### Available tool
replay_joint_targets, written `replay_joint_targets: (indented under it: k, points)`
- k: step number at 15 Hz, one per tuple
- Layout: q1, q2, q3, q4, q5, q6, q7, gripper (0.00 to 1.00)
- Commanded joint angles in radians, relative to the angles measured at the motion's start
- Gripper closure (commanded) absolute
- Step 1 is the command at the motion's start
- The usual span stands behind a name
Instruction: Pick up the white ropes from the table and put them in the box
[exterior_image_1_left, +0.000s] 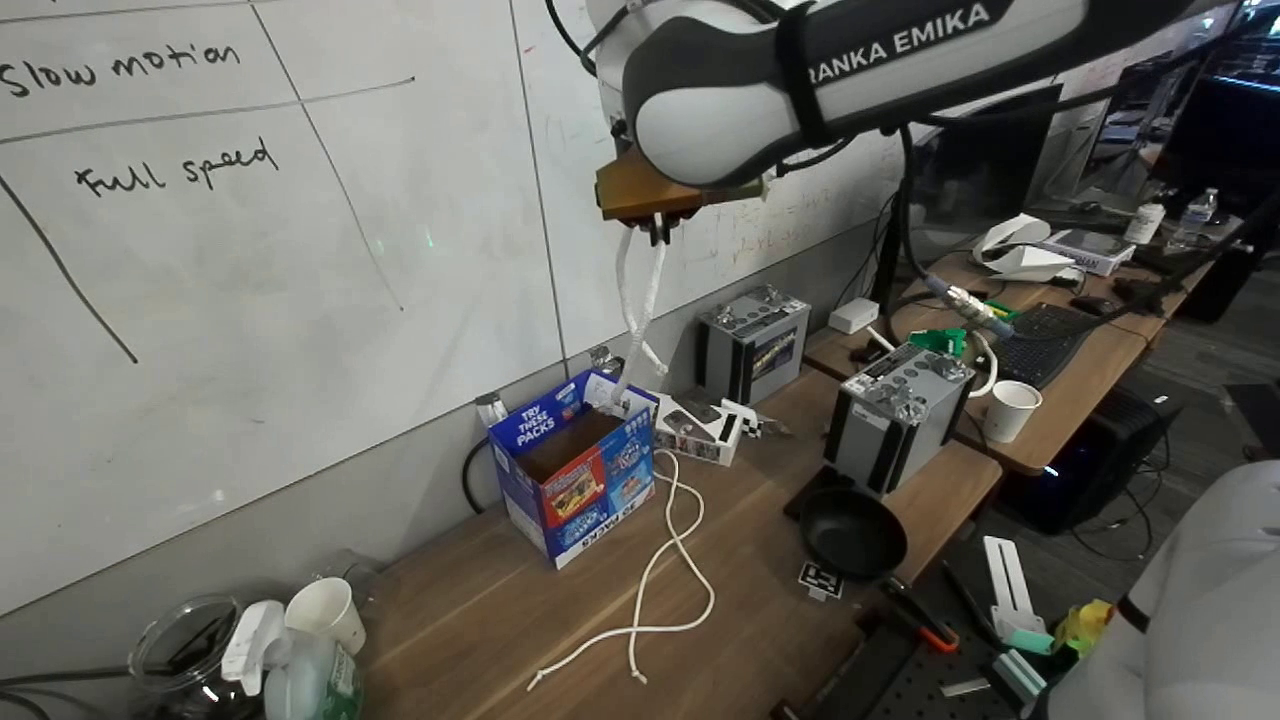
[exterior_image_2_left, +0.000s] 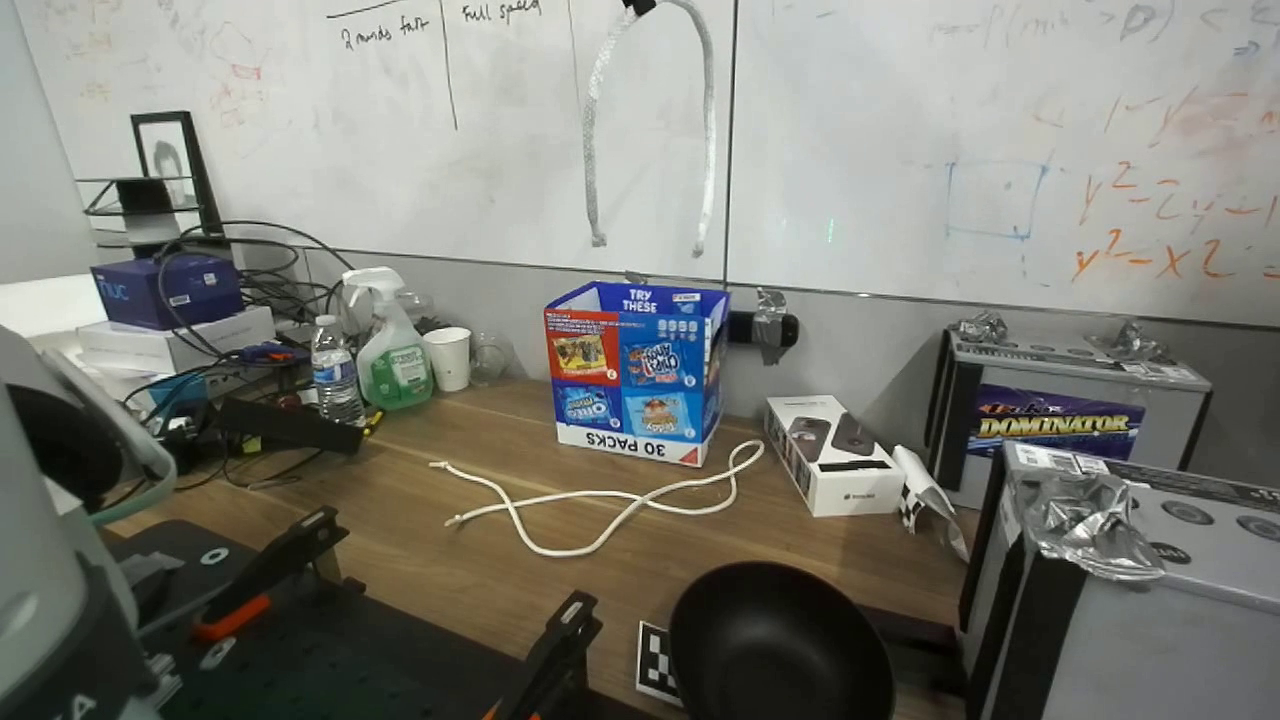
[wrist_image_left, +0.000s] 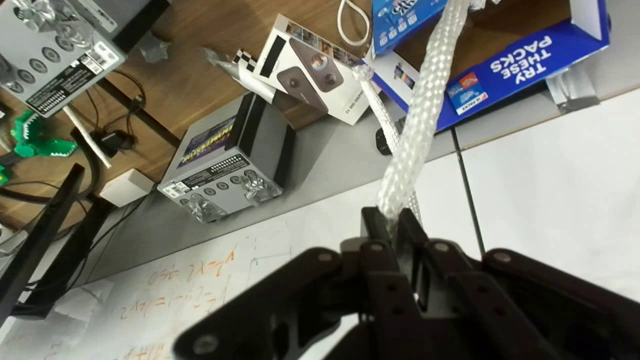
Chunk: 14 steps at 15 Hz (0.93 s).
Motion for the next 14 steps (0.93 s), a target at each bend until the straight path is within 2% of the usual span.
replay_joint_targets:
  k: [1,14]
  points:
    - [-0.031,0.091,0.036,0.123,0.017,0.0,0.027,0.95]
    - [0.029,0.392,0.012,0.362,0.031,-0.016,0.054,0.95]
